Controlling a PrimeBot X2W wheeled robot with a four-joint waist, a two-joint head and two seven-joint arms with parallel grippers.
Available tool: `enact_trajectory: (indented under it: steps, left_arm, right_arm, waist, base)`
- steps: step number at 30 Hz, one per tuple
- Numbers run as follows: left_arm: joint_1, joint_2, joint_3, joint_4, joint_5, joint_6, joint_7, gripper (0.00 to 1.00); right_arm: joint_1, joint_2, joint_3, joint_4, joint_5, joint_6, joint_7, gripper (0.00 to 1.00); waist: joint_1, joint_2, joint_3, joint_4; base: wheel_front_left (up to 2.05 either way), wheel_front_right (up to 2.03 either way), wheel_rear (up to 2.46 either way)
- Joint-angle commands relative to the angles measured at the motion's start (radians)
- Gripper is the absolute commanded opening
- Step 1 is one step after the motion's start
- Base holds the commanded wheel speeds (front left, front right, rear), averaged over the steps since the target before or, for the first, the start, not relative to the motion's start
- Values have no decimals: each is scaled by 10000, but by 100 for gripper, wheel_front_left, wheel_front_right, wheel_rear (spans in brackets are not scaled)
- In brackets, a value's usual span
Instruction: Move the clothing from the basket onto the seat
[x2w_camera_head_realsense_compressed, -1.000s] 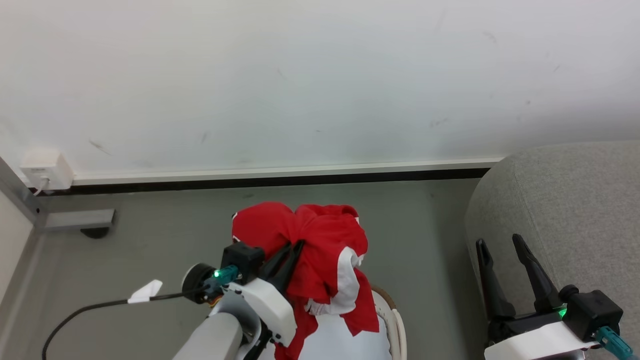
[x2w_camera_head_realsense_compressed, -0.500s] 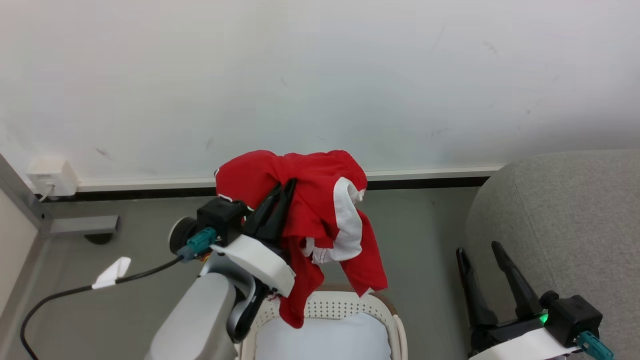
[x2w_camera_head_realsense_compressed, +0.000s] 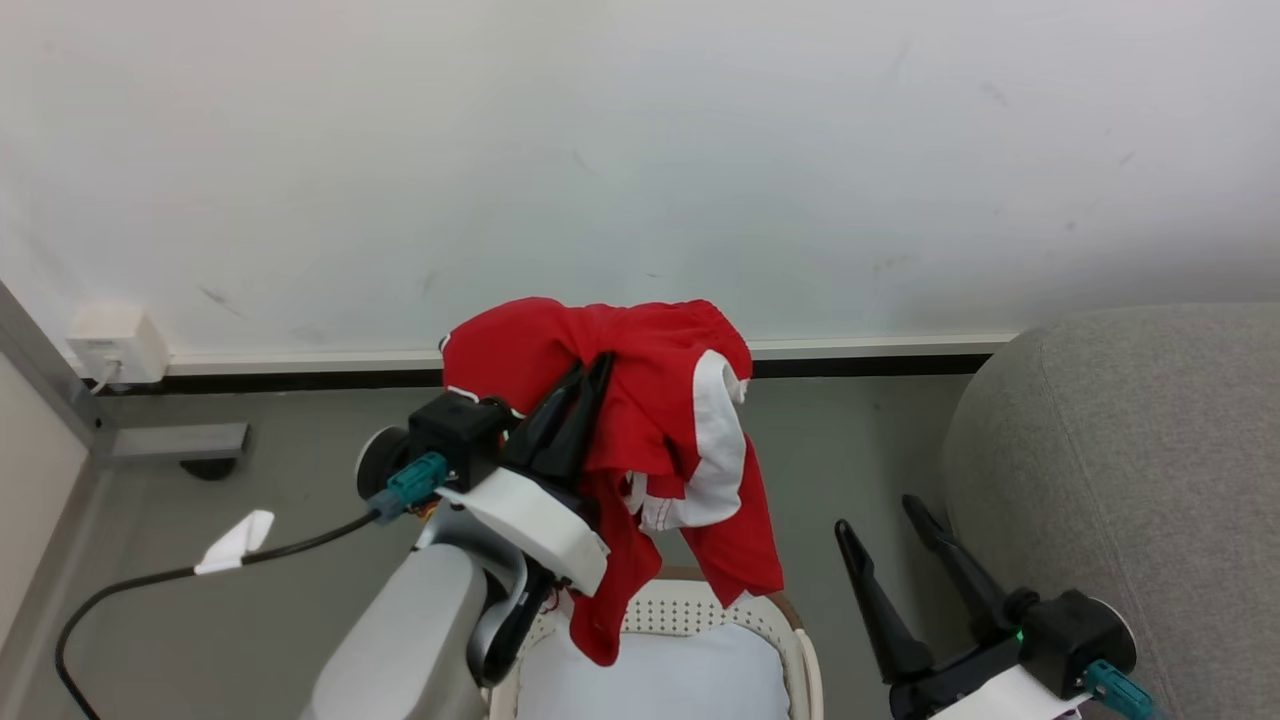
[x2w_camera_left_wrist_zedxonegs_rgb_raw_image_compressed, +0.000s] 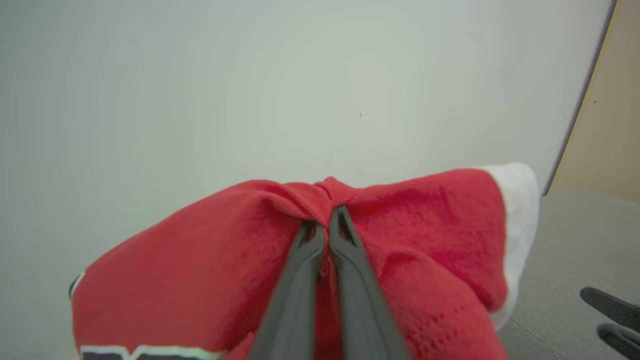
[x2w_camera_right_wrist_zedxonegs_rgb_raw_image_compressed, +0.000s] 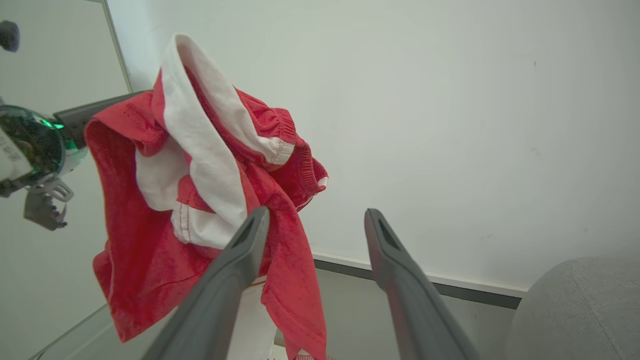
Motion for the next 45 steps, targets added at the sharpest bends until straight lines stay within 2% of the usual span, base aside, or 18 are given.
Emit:
enact_trajectory:
  steps: [1, 9, 20, 23, 27, 39, 40, 41, 42, 43, 45]
  left_arm:
    - [-34, -35, -57, -57, -82, -9, 0, 0]
    - [122, -259, -802, -152, -302, -44, 45, 0]
    - [259, -414, -2039, -38, -547, -97, 75, 0]
    - [285, -430, -2426, -56, -641, -110, 112, 0]
    - [294, -434, -2931, -98, -807, -114, 134, 0]
    - [115, -443, -3882, -116, -1394, -23, 49, 0]
    - [95, -443, -3922, -107, -1445, 5, 40, 0]
    - [77, -444, -3940, -97, -1504, 18, 31, 0]
    - [64, -442, -3963, -83, -1541, 32, 29, 0]
    - [53, -441, -3982, -60, -1552, 61, 34, 0]
    - [13, -437, -3951, 31, -1596, 124, 29, 0]
  right_arm:
    - [-157, -102, 188, 70, 132, -21, -32, 100]
    - [-1204, -550, 2228, 714, 702, -21, -32, 100]
    - [-2559, -457, 3850, 2347, 1331, -21, -32, 100]
    - [-2810, -414, 4012, 2817, 1356, -21, -32, 100]
    - [-2978, -323, 3678, 3065, 1166, -21, -32, 100]
    - [-3259, -311, 3576, 3275, 946, -21, -33, 100]
    - [-3262, -302, 3526, 3214, 938, -21, -33, 85]
    - [-3250, -292, 3477, 3119, 930, -21, -35, 44]
    - [-3224, -299, 3445, 3055, 914, -21, -35, 9]
    - [-3192, -314, 3386, 3002, 896, -21, -35, 0]
    - [-3110, -350, 3278, 2934, 854, -21, -35, 0]
  waist:
    - [0, -1, 2, 62]
    - [0, -1, -17, 516]
    - [0, -1, -137, 1338]
    - [0, -1, -181, 1542]
    - [0, -1, -207, 1762]
    - [0, -1, -232, 2064]
    - [0, -1, -229, 2066]
    - [0, -1, -220, 2066]
    - [0, -1, -215, 2064]
    - [0, -1, -209, 2059]
    - [0, -1, -197, 2039]
  base:
    - [0, 0, 0]
    - [0, 0, 0]
    - [0, 0, 0]
    - [0, 0, 0]
    - [0, 0, 0]
    - [0, 0, 0]
    - [0, 0, 0]
    - [0, 0, 0]
    - [0, 0, 0]
    - [0, 0, 0]
    - [0, 0, 0]
